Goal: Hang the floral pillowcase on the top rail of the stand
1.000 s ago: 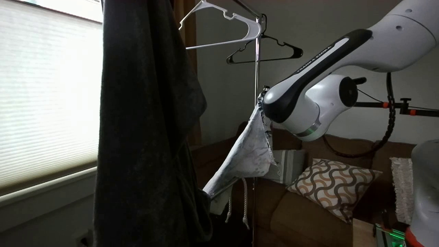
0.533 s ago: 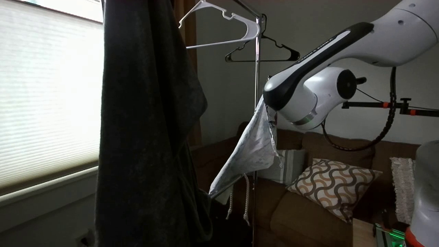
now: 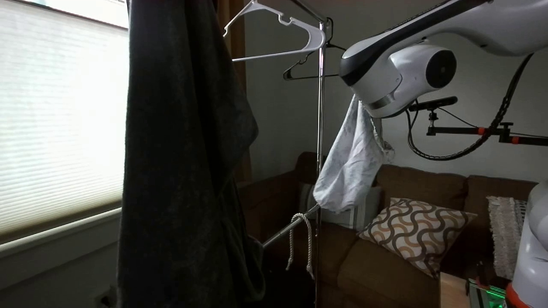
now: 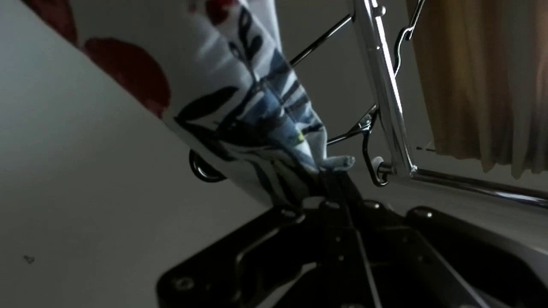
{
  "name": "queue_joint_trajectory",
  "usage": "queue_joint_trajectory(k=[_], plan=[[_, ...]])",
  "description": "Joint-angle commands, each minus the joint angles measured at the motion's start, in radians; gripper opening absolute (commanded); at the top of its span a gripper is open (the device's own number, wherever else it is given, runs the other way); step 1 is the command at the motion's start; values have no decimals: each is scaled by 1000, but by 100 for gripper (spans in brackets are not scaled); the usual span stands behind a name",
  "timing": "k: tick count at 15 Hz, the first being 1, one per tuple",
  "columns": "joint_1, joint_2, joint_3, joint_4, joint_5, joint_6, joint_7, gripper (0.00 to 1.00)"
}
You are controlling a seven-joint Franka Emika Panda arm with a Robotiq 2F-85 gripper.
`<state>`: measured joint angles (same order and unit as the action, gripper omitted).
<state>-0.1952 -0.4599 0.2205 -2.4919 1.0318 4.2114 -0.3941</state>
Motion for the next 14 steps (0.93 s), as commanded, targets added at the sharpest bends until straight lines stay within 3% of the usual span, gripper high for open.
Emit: queue_joint_trajectory(k=[1,3,6,7,11,14], plan=[[40,9,-33,-1,-5,12,-7,1],[37,15,-61,-24,6,45,41,1],[-146,-2,4,-37,104,11,51,1],[-27,18,-57,-8,48,14,19,1],[-25,26,-99,15,47,25,18,1],[-70,-46,-186,6,11,-35,-93,1]])
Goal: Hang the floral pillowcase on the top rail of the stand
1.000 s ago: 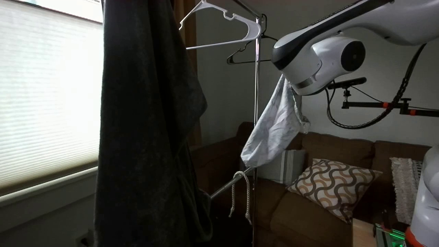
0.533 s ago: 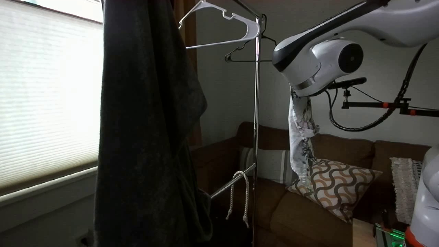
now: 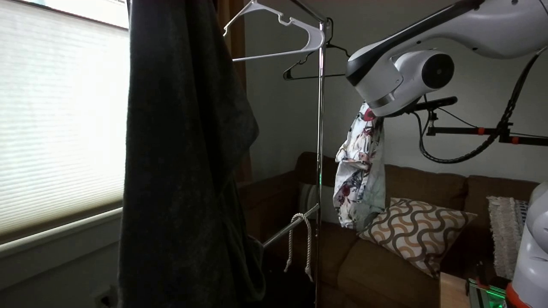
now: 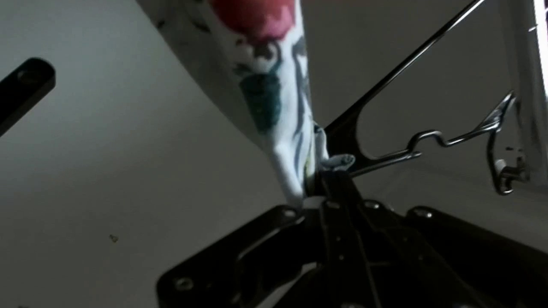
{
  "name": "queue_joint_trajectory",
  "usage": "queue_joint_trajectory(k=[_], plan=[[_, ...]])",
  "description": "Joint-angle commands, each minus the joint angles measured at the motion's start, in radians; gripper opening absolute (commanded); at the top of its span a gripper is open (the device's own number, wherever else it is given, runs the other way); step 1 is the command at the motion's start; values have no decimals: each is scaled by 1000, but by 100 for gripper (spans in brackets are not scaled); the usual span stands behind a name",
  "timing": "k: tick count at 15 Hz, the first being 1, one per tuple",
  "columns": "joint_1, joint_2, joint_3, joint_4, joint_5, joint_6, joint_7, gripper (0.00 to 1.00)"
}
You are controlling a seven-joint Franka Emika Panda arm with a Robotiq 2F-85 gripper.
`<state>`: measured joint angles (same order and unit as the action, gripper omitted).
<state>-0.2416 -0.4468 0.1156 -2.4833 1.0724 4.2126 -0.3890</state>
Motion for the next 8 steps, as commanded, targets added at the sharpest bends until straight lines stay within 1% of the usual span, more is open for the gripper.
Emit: queue_joint_trajectory(k=[1,3,5,8], plan=[[-47,-72,-106,-4,-54,-47,-163,1],[-87,-112,-149,-8,-132,-112,-278,1],[-132,-135,-177,9,-228,-180,-352,1],[-205,-133,-172,77,-349,-248,-441,1]])
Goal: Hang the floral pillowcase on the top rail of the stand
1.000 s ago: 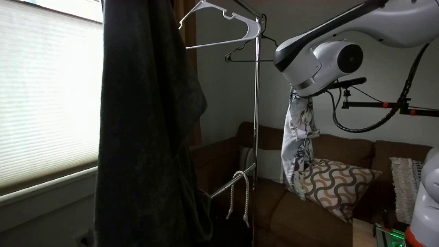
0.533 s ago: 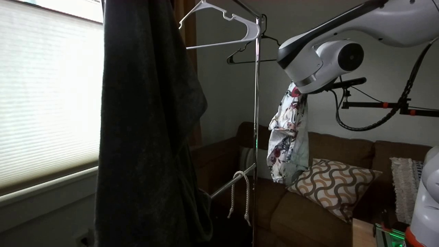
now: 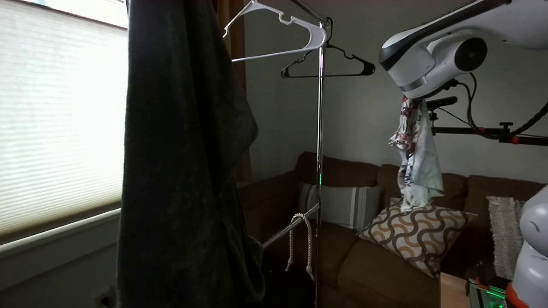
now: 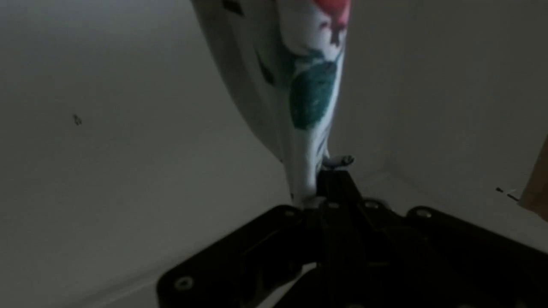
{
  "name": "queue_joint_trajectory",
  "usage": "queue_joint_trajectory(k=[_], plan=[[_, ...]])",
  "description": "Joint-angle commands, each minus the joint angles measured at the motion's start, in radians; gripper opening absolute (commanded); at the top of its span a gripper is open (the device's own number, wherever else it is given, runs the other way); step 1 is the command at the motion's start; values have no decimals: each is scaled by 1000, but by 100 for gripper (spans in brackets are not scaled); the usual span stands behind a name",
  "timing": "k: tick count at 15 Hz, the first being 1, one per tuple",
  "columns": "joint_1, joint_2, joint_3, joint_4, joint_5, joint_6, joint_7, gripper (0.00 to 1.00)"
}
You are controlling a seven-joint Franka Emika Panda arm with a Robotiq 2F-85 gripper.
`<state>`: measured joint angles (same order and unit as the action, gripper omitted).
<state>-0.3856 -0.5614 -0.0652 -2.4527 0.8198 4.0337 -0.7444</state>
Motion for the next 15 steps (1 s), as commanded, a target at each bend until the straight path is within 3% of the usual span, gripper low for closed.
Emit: queue_joint_trajectory(k=[1,2,12,15], plan=[[-78,-19,17,63,-138,-79,-102,1],[-69,-10,19,30,-90,-49,-35,2],[-87,-9,28,64,-131,-67,-77,1],[-57,88,-16,201,-339,-58,3,1]])
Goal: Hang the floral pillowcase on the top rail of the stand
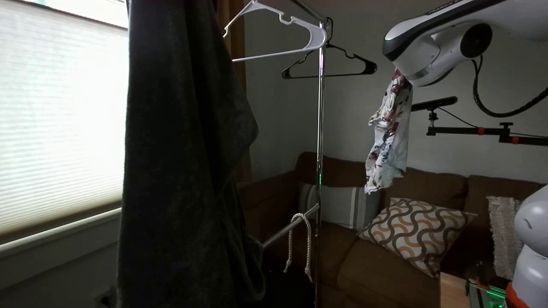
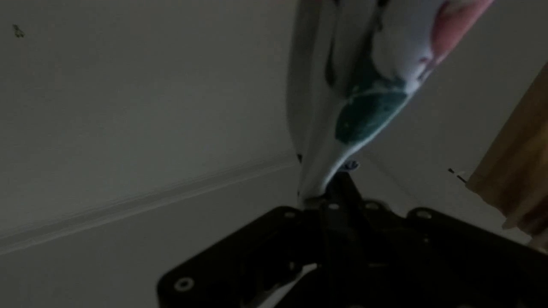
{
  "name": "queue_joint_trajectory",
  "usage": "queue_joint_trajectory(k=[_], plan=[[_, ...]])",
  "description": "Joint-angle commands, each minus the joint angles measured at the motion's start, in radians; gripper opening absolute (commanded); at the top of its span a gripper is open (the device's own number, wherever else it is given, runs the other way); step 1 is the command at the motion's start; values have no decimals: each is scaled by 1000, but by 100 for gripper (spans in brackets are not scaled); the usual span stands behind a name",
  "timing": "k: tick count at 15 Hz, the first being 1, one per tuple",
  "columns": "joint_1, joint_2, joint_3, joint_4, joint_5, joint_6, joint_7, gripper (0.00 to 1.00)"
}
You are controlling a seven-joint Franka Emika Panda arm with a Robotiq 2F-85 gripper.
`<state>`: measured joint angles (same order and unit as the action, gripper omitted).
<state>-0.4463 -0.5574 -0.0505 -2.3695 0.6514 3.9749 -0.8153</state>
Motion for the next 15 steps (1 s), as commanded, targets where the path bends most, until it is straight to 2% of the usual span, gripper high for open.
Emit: queue_joint_trajectory(k=[1,2,4,5,6,7,8,10,12,15], plan=[[11,114,-53,182,-267,-26,88,1],[14,144,-73,248,-349,-64,99,1],[69,211,-148,376,-519,-106,120,1],[64,253,-181,441,-603,-115,161,1],[57,290,-199,506,-667,-134,213,1],[54,335,-213,567,-681,-110,235,1],[46,233,-168,427,-610,-121,178,2],[46,297,-195,514,-648,-121,208,2],[46,327,-197,547,-650,-119,210,1],[49,348,-265,628,-918,-172,273,1]])
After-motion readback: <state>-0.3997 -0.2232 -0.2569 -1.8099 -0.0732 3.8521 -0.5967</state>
